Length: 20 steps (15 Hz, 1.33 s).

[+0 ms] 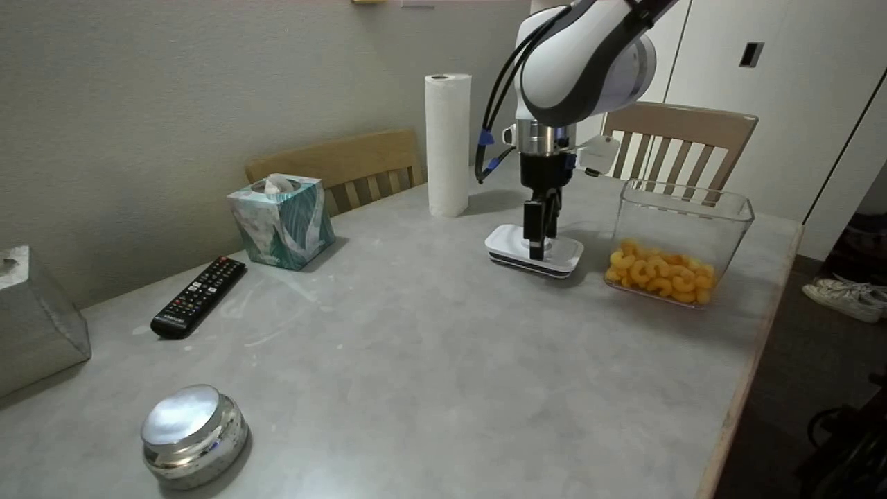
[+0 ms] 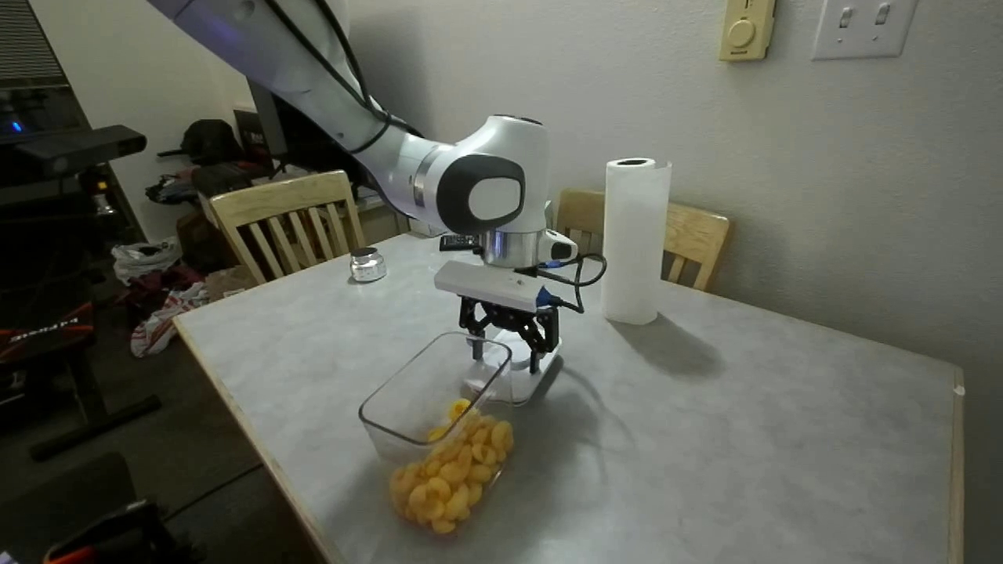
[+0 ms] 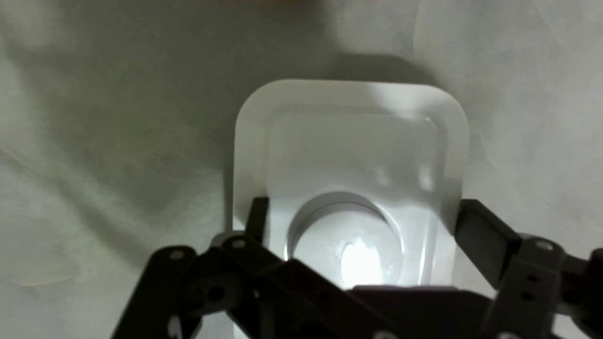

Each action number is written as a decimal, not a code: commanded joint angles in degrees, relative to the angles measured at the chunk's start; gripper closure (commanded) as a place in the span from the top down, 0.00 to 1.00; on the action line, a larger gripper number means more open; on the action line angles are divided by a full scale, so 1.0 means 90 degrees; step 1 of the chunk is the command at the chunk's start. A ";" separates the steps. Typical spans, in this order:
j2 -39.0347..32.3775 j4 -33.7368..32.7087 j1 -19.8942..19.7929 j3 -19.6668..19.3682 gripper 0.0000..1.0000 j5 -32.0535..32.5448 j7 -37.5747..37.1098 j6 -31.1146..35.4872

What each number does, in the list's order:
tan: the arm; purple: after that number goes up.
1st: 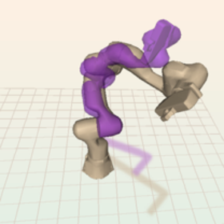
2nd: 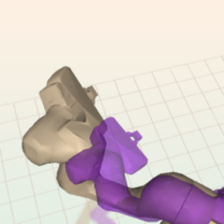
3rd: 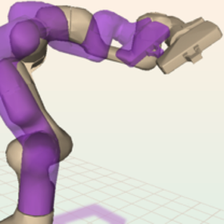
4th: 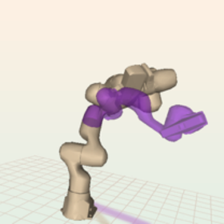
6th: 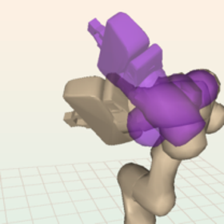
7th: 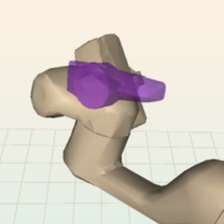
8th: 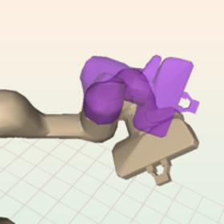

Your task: Cover the container with the white lid and then press the button atop the lid

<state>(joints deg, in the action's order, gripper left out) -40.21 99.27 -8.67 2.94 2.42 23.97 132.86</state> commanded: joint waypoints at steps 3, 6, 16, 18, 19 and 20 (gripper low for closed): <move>0.0226 0.0216 -0.0034 0.0008 1.00 0.0034 0.0102 0.0119; 0.0235 0.0181 -0.0039 0.0014 1.00 0.0024 0.0116 0.0127; 0.0134 0.0074 -0.0063 0.0068 0.53 -0.0019 0.0190 0.0240; 0.0126 0.0042 -0.0057 0.0071 0.43 -0.0011 0.0198 0.0229; 0.0115 0.0021 -0.0054 0.0073 0.46 -0.0010 0.0200 0.0214; 0.0110 0.0012 -0.0053 0.0074 0.45 -0.0009 0.0202 0.0205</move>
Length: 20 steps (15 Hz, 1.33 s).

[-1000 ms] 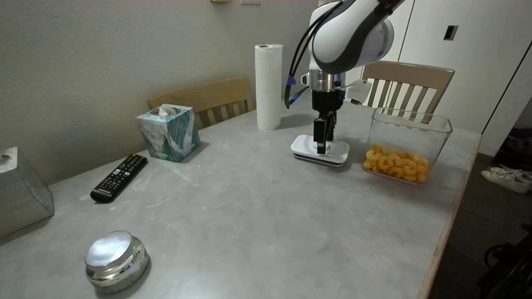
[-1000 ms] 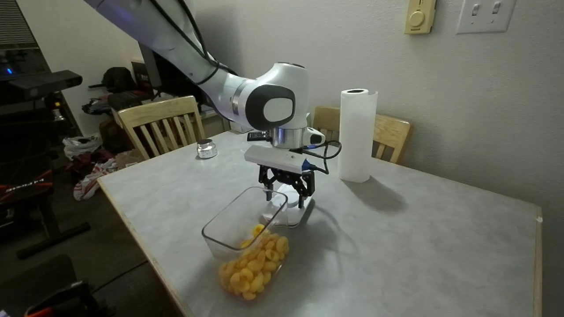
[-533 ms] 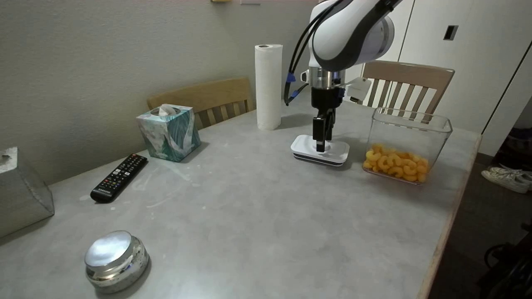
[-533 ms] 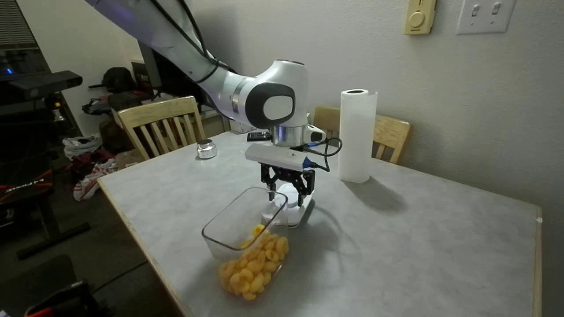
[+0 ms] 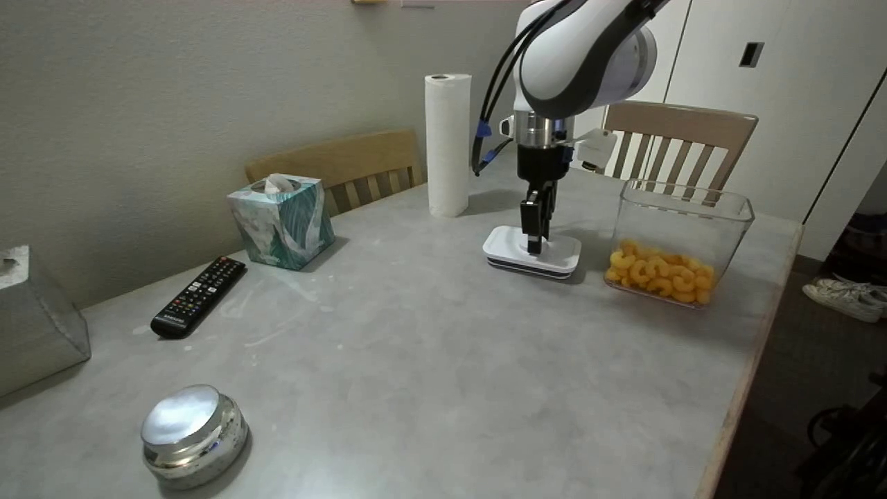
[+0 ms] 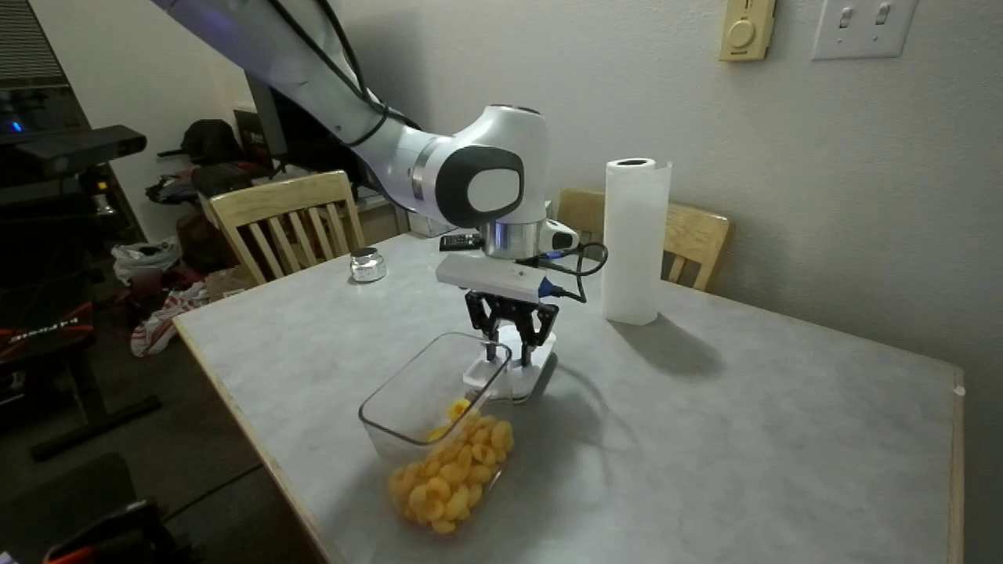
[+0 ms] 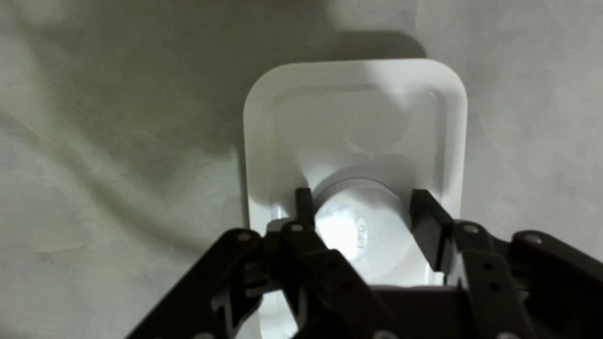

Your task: Cover the container with the white lid and then press the button atop the lid

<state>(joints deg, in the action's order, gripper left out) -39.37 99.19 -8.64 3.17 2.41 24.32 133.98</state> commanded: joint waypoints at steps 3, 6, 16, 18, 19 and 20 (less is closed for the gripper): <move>0.0009 0.0018 -0.0038 0.0035 0.28 0.0001 0.0124 0.0068; 0.0096 0.0076 -0.0015 0.0025 0.28 0.0047 0.0141 0.0001; 0.0760 0.0202 0.0072 0.0075 0.28 0.0387 0.1082 -0.0863; 0.0954 0.0204 0.0090 0.0042 0.28 0.0428 0.1117 -0.1112; 0.1043 0.0207 0.0079 0.0049 0.28 0.0405 0.1138 -0.1228; 0.1155 0.0211 0.0065 0.0064 0.28 0.0359 0.1174 -0.1367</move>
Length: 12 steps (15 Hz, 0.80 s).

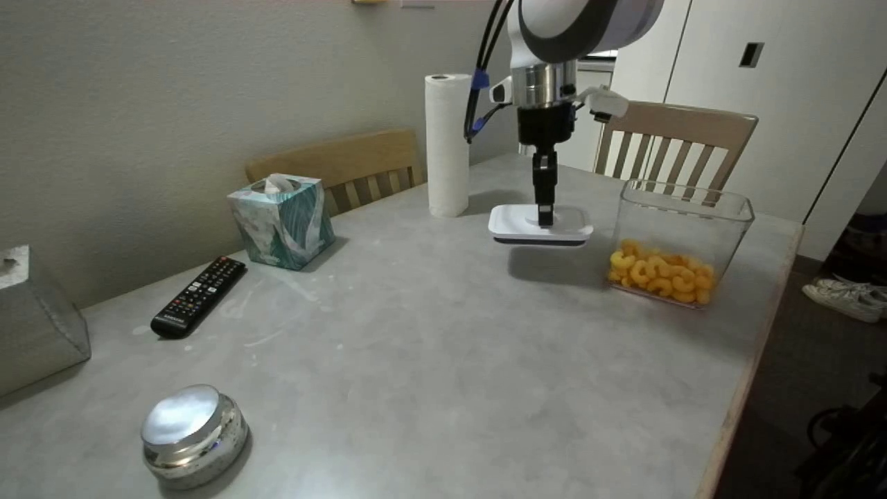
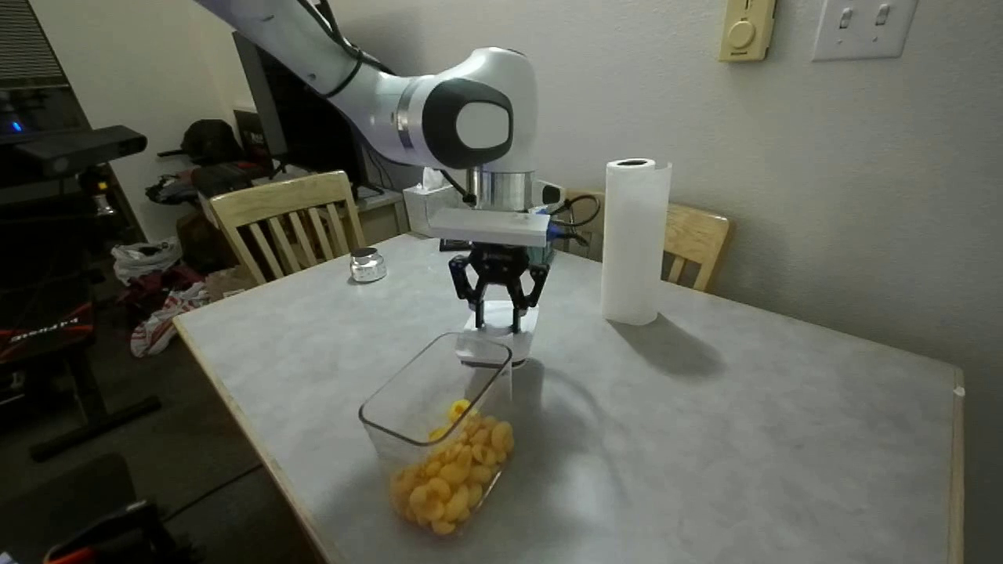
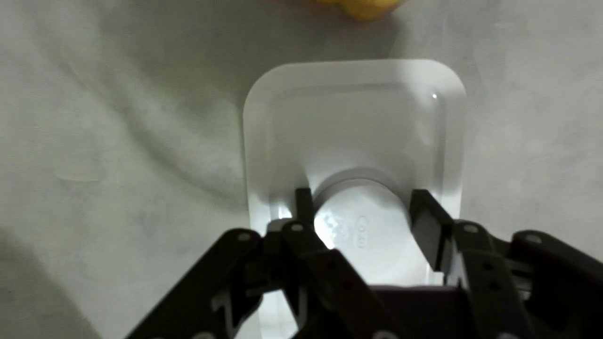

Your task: Cover the container with the white lid and then press the button atop the lid

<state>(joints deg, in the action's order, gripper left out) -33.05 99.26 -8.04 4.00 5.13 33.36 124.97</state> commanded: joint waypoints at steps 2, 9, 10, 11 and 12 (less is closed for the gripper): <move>0.0665 0.0231 -0.0051 0.0024 0.28 -0.0077 0.0312 -0.0557; 0.1351 0.0370 -0.0093 0.0076 0.28 -0.0313 0.1387 -0.0687; 0.1040 0.0084 0.0070 -0.0064 0.28 -0.0179 0.0971 -0.0727; 0.1087 0.0085 0.0076 -0.0069 0.53 -0.0191 0.1012 -0.0727; 0.1085 0.0084 0.0083 -0.0072 0.53 -0.0189 0.0997 -0.0727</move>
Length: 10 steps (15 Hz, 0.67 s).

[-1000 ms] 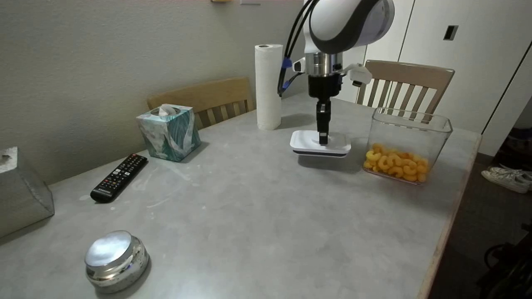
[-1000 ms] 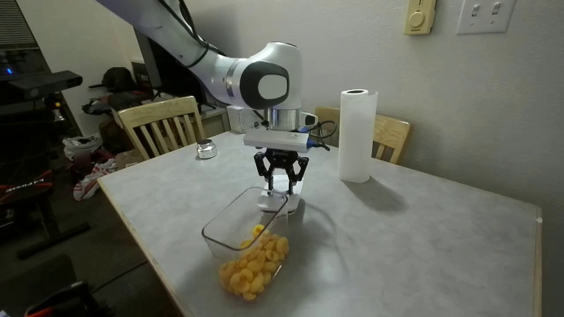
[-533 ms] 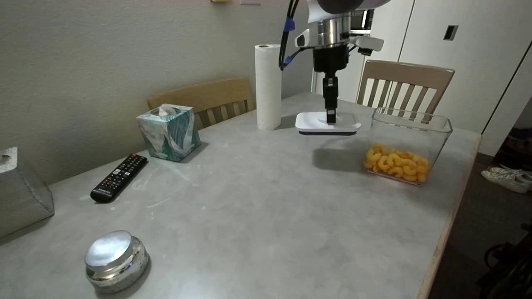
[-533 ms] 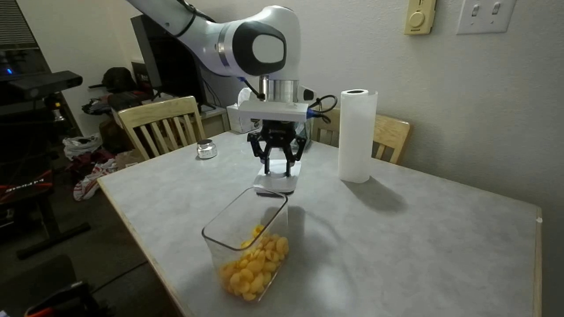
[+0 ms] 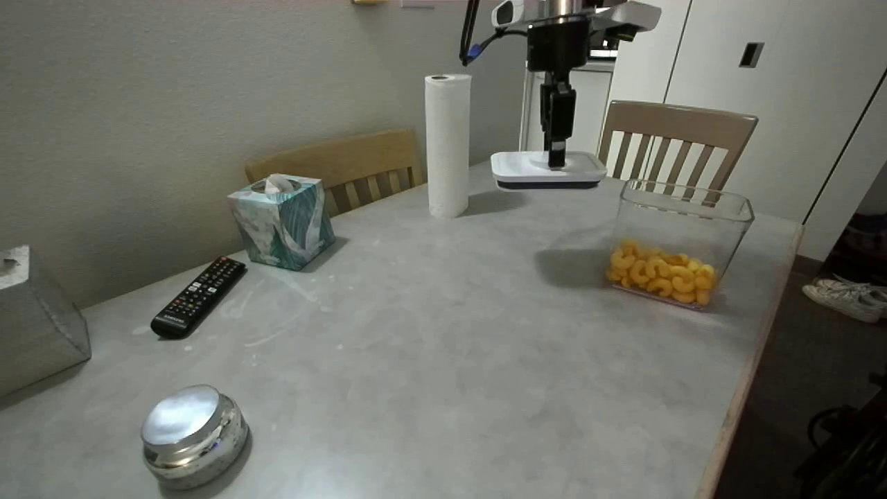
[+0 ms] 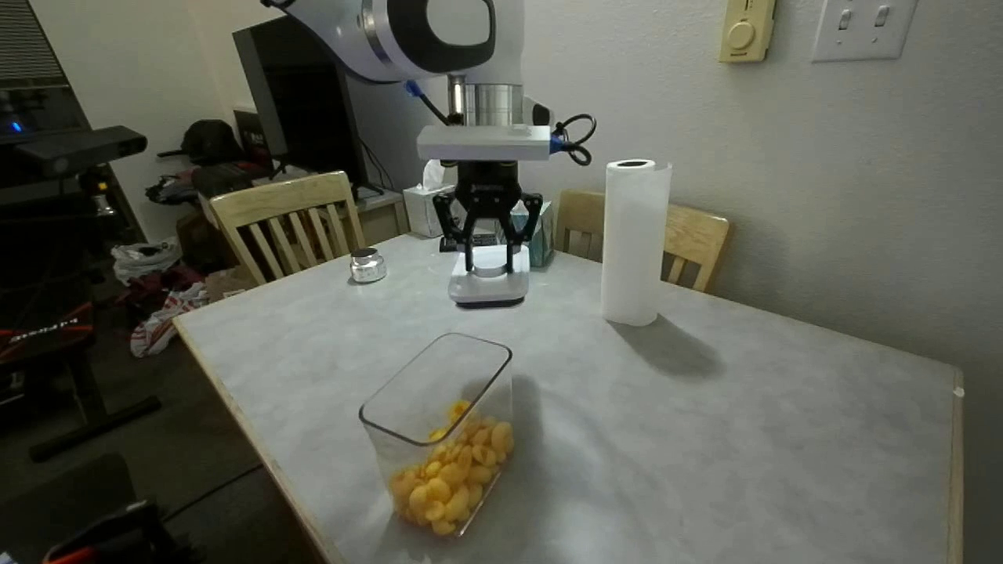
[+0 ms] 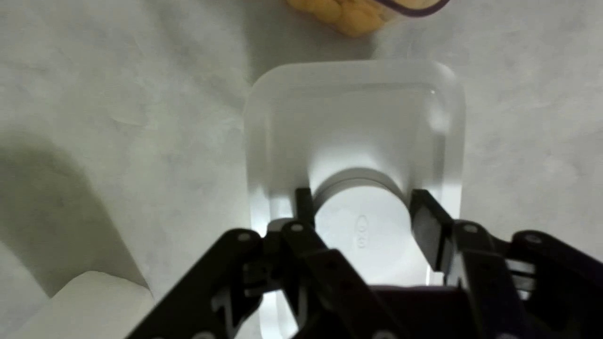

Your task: Cover the container with the white lid and then press the button atop the lid

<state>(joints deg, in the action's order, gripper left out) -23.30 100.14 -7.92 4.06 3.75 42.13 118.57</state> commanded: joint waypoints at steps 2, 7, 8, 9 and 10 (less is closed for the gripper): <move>-0.0041 -0.0013 0.0074 -0.0076 0.53 -0.0034 0.0011 -0.0013; -0.0097 -0.0112 0.0116 -0.0147 0.28 0.0082 -0.0177 -0.0159; -0.0083 -0.0152 0.0129 -0.0201 0.28 0.0160 -0.0311 -0.0206; -0.0062 -0.0184 0.0137 -0.0254 0.28 0.0228 -0.0445 -0.0272; -0.0023 -0.0210 0.0154 -0.0320 0.28 0.0312 -0.0624 -0.0386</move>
<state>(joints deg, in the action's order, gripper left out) -24.28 99.71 -7.46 3.14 4.66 39.63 118.37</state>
